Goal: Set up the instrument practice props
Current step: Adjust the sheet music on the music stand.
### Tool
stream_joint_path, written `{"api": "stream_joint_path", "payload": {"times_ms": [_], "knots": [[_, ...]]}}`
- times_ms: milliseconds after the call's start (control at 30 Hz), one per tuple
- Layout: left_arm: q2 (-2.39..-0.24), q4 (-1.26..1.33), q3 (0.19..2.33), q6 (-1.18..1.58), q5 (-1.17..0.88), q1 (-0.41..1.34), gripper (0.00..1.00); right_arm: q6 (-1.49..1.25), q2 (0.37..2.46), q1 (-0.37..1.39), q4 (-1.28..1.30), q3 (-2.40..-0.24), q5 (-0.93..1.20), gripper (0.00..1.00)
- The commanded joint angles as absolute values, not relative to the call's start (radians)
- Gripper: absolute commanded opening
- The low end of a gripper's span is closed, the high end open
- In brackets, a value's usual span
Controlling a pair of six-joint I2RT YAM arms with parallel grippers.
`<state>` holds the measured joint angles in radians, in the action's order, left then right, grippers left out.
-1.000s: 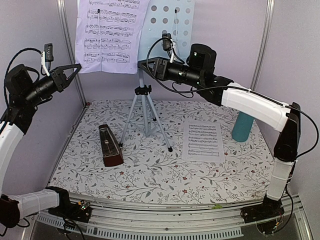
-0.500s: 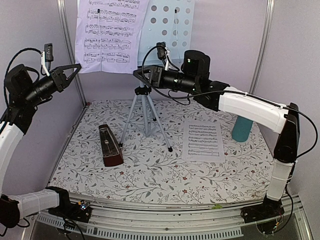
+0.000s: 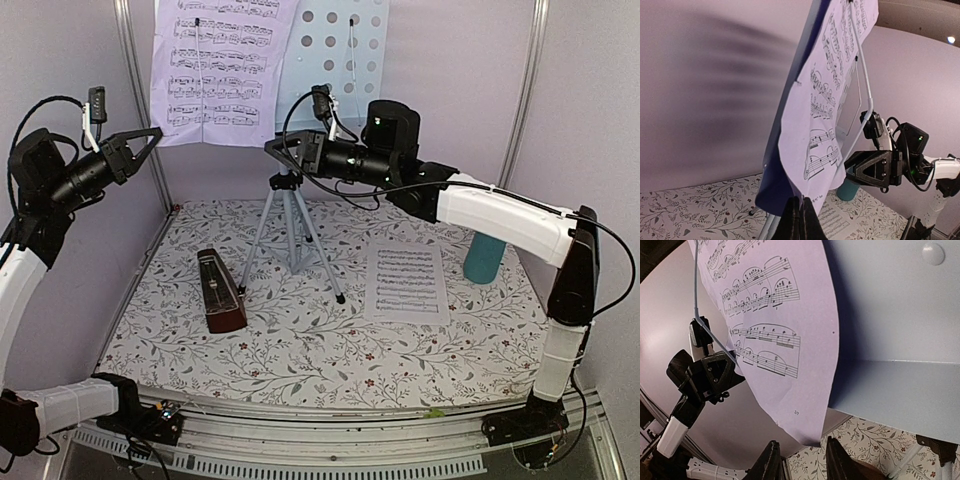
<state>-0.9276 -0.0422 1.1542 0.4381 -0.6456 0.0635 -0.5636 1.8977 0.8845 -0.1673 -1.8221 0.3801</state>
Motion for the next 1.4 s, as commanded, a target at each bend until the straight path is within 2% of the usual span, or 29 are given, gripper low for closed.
{"api": "stream_joint_path", "payload": {"times_ms": [0, 200, 333, 433, 667, 1367], "knots": [[-0.913, -0.044, 1.154, 0.431, -0.648, 0.065, 0.0, -0.585, 1.909, 0.896, -0.199, -1.863, 0.416, 0.31], [-0.911, -0.045, 1.152, 0.428, -0.65, 0.066, 0.0, -0.591, 1.916, 0.903, -0.198, -1.882, 0.415, 0.3], [-0.913, -0.046, 1.151, 0.428, -0.652, 0.066, 0.0, -0.598, 1.918, 0.903, -0.197, -1.887, 0.398, 0.25], [-0.911, -0.047, 1.151, 0.426, -0.653, 0.066, 0.0, -0.6, 1.917, 0.903, -0.19, -1.89, 0.377, 0.2], [-0.911, -0.052, 1.148, 0.42, -0.657, 0.066, 0.0, -0.562, 1.944, 0.903, -0.134, -1.956, 0.341, 0.01], [-0.922, -0.011, 1.154, 0.442, -0.65, 0.066, 0.0, -0.407, 2.007, 0.9, -0.016, -2.132, 0.23, 0.0]]}}
